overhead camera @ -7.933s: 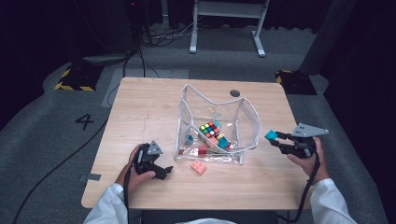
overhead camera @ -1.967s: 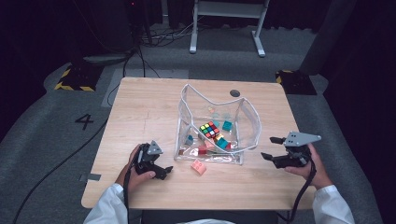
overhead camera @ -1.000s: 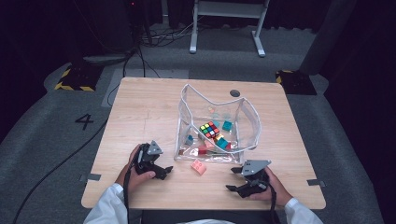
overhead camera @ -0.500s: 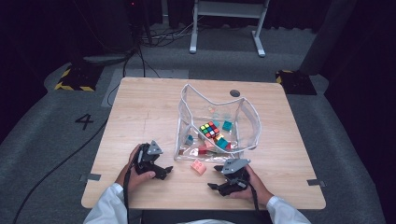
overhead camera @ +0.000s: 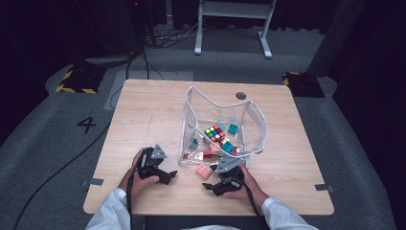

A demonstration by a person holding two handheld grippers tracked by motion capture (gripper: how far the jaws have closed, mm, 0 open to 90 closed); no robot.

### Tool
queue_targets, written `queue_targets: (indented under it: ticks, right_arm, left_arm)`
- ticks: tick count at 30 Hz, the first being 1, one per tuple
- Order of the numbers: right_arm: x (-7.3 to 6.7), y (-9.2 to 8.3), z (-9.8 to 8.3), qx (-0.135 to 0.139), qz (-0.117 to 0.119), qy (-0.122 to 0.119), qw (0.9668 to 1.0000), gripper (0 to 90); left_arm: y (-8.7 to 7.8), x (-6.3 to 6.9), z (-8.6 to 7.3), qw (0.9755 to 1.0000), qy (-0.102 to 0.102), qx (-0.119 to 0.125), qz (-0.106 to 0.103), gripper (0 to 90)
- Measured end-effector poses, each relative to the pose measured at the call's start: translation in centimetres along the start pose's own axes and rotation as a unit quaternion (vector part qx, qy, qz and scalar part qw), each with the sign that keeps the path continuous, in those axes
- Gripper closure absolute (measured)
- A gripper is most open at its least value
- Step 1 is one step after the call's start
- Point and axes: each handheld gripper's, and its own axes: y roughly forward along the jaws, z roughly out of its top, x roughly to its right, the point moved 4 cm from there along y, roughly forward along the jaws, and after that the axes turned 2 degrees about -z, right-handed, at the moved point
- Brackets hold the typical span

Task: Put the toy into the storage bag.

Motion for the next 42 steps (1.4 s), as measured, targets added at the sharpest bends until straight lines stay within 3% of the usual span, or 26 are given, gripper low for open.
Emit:
queue_targets:
  ticks: [4,6,7,9,12,17,22,24,32,34,37,39,42]
  right_arm:
    - [-0.1,0.6,0.5,0.005,-0.001,0.014,0.9999,28.0]
    - [0.0,0.7,0.7,0.008,-0.003,0.007,0.9999,30.0]
    - [-0.1,0.7,0.7,0.004,-0.005,0.015,0.9999,33.1]
    - [0.0,0.9,0.9,0.015,-0.003,0.001,0.9999,37.9]
    - [-0.1,0.9,1.0,0.021,0.003,0.001,0.9998,50.2]
    - [0.0,0.8,1.0,0.024,-0.004,0.005,0.9997,58.0]
    - [0.1,0.7,0.9,0.023,-0.002,0.002,0.9997,59.1]
    - [-0.1,0.5,0.7,0.017,-0.001,0.017,0.9997,59.1]
    - [-0.1,-0.3,0.1,0.027,0.003,-0.024,0.9993,59.1]
    - [-0.3,-0.8,-0.2,0.029,0.009,-0.019,0.9994,59.2]
    - [-0.3,-1.5,-0.9,0.029,0.013,-0.034,0.9989,59.1]
    - [-0.5,-2.3,-1.5,0.018,0.009,-0.014,0.9997,59.2]
    - [-0.3,-3.1,-1.9,0.016,0.006,-0.013,0.9998,59.2]
  left_arm:
    - [0.0,0.0,0.0,1.0,0.0,0.0,0.0,0.4]
    - [0.0,0.0,0.0,1.0,0.0,0.0,0.0,0.3]
    - [0.0,0.0,0.0,1.0,0.0,0.0,0.0,0.3]
    - [0.0,0.0,0.0,1.0,0.0,0.0,0.0,0.3]
    - [0.0,0.0,0.0,1.0,0.0,0.0,0.0,0.3]
    - [0.0,0.0,0.0,1.0,0.0,0.0,0.0,0.3]
    - [0.0,0.0,0.0,1.0,0.0,0.0,0.0,0.3]
    - [0.0,0.0,0.0,1.0,0.0,0.0,0.0,0.3]
    - [0.0,0.0,0.0,1.0,0.0,-0.001,0.001,0.4]
    - [0.0,0.0,0.0,1.0,0.0,-0.001,0.001,0.4]
    - [0.0,0.0,0.0,1.0,0.0,-0.001,0.001,0.4]
    - [0.0,0.0,0.0,1.0,0.0,-0.001,0.001,0.4]
    - [0.0,0.0,0.0,1.0,-0.001,-0.001,0.002,0.4]
